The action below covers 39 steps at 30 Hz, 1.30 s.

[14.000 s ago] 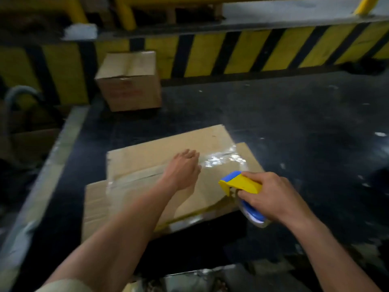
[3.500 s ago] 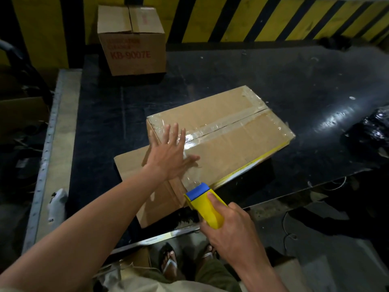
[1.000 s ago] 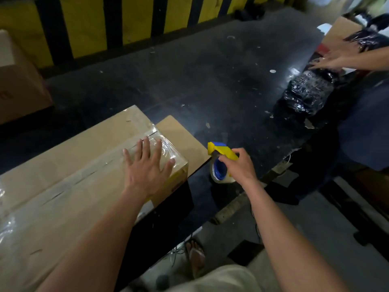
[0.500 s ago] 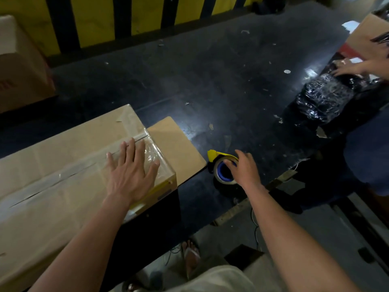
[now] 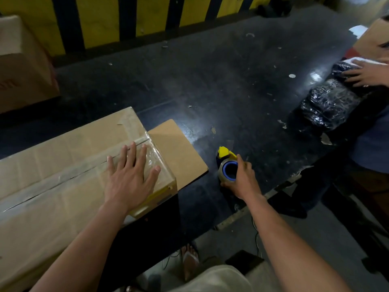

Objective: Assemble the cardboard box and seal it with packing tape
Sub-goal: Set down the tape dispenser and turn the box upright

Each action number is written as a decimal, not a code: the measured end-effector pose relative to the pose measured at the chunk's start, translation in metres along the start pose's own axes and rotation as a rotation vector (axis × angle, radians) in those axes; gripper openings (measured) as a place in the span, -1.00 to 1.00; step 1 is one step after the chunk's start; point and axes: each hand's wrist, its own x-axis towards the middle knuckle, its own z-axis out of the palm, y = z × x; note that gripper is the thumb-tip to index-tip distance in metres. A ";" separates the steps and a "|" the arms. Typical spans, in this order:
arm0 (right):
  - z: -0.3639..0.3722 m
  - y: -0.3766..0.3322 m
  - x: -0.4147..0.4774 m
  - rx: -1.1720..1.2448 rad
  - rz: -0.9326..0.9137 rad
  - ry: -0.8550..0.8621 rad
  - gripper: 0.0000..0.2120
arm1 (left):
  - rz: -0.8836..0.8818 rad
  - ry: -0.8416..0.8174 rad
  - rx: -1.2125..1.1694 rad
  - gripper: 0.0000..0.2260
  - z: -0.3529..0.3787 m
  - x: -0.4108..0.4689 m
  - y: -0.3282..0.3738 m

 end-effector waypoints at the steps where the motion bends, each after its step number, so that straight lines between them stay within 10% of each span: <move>1: -0.001 -0.001 0.001 -0.005 -0.002 -0.009 0.14 | 0.001 0.001 0.001 -0.30 0.000 0.000 0.000; 7: -0.008 -0.024 -0.001 -0.117 0.018 -0.018 0.20 | -0.002 0.010 -0.033 -0.30 -0.006 -0.005 0.001; 20: 0.011 -0.233 -0.061 0.110 -0.436 -0.185 -0.39 | -0.290 0.185 -0.321 -0.46 -0.036 -0.075 -0.121; 32: 0.029 -0.262 -0.045 0.172 -0.326 -0.227 -0.14 | -0.865 0.136 -0.574 -0.05 -0.047 -0.145 -0.233; 39: 0.028 -0.273 -0.028 0.263 -0.310 -0.203 -0.14 | -0.900 0.282 -0.982 -0.30 -0.073 -0.135 -0.239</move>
